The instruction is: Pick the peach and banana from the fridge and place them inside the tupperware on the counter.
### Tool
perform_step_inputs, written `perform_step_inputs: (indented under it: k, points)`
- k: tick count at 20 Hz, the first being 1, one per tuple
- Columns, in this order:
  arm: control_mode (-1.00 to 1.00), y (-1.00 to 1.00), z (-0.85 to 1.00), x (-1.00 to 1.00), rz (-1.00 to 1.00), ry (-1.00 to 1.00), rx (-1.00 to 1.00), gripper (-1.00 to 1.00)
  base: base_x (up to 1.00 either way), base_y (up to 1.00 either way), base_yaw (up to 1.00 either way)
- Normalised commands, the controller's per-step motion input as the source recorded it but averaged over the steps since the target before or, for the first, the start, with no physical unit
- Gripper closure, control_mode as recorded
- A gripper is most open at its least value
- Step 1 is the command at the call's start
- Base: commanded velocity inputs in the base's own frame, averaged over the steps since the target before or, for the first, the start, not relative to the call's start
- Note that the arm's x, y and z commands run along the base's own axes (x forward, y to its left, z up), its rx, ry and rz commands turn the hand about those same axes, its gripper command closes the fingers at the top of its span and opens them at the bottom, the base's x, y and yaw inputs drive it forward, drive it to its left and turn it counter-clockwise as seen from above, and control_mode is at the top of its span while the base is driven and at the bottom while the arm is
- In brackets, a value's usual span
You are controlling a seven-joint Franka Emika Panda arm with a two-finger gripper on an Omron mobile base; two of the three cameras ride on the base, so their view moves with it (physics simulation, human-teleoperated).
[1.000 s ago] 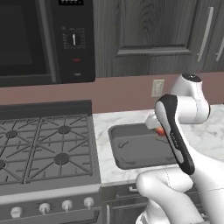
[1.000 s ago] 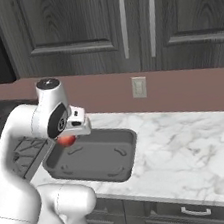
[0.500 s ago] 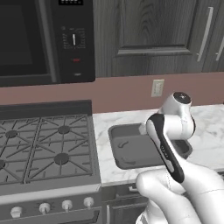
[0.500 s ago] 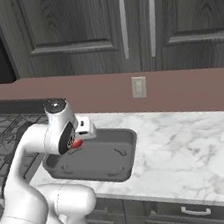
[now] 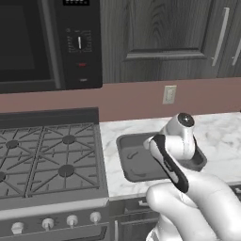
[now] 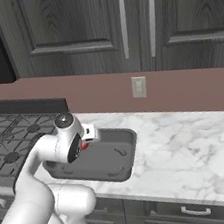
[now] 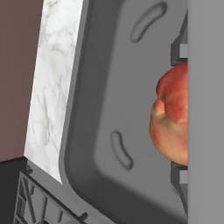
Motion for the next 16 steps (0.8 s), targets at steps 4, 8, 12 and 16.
perform_step_inputs:
  k: [4, 8, 12, 16]
  points:
    - [-1.00, 0.04, -0.40, 0.56, 0.00, 0.00, 0.00, 1.00, 0.00, 0.00, 0.00]
    - [-1.00, 0.06, -0.38, 0.54, 0.00, 0.01, 0.00, 1.00, 0.00, 0.00, 0.00]
    - [-1.00, 0.09, -0.54, 0.28, 0.00, 0.02, 0.00, 1.00, 0.00, 0.00, 0.00]
    - [-1.00, 0.14, -0.58, 0.10, 0.00, 0.00, -0.01, 1.00, 0.00, 0.00, 0.00]
